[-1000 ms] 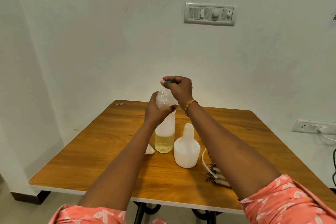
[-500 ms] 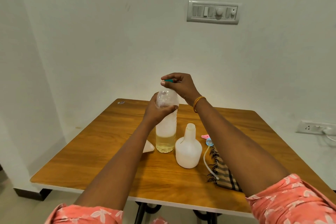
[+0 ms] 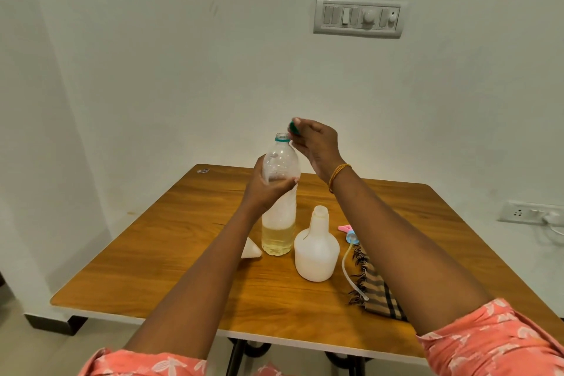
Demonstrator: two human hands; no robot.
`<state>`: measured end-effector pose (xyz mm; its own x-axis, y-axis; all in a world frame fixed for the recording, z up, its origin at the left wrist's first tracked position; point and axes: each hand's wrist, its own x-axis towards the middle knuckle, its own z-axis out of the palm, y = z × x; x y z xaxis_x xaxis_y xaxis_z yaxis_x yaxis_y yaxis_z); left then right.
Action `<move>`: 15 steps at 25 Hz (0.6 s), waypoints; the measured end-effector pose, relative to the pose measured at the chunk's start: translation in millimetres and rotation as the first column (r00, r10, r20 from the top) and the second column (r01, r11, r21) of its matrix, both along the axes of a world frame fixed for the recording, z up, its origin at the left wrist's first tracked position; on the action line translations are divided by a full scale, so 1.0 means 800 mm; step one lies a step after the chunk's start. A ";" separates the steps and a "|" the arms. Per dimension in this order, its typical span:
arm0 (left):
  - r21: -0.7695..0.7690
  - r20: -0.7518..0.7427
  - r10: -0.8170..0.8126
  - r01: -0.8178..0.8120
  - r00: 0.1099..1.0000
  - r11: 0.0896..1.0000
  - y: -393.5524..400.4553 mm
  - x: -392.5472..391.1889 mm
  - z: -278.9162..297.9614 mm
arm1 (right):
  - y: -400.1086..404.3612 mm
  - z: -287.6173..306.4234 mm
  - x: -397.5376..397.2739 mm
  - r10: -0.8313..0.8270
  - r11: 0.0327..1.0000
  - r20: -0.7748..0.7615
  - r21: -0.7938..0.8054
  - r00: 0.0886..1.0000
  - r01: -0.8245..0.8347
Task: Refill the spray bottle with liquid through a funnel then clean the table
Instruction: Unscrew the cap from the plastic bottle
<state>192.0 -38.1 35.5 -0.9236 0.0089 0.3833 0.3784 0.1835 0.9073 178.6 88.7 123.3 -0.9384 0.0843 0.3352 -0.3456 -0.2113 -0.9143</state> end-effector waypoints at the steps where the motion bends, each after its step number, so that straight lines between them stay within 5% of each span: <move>1: 0.014 -0.004 -0.005 0.005 1.000 1.000 0.002 0.001 0.000 | 0.004 -0.006 -0.003 -0.053 0.998 0.081 -0.024 0.995 0.055; 4: 0.057 0.001 0.013 -0.013 1.000 0.998 0.007 0.005 -0.008 | 0.021 -0.045 -0.019 -0.210 0.974 0.322 0.153 0.923 0.168; 8: 0.087 0.023 0.036 -0.038 0.999 0.995 0.014 0.006 -0.034 | 0.056 -0.120 -0.026 -0.330 0.768 0.482 0.638 0.812 -0.066; 15: 0.037 0.027 0.040 -0.041 0.999 0.999 0.010 0.000 -0.048 | 0.077 -0.172 -0.026 -0.386 0.649 0.553 0.732 0.738 -0.209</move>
<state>191.7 -30.2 -2.6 -0.9325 -0.0422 0.3588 0.3477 0.1642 0.9231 157.5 150.0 -14.5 -0.9252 0.1969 -0.3243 0.3756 0.5960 -0.7098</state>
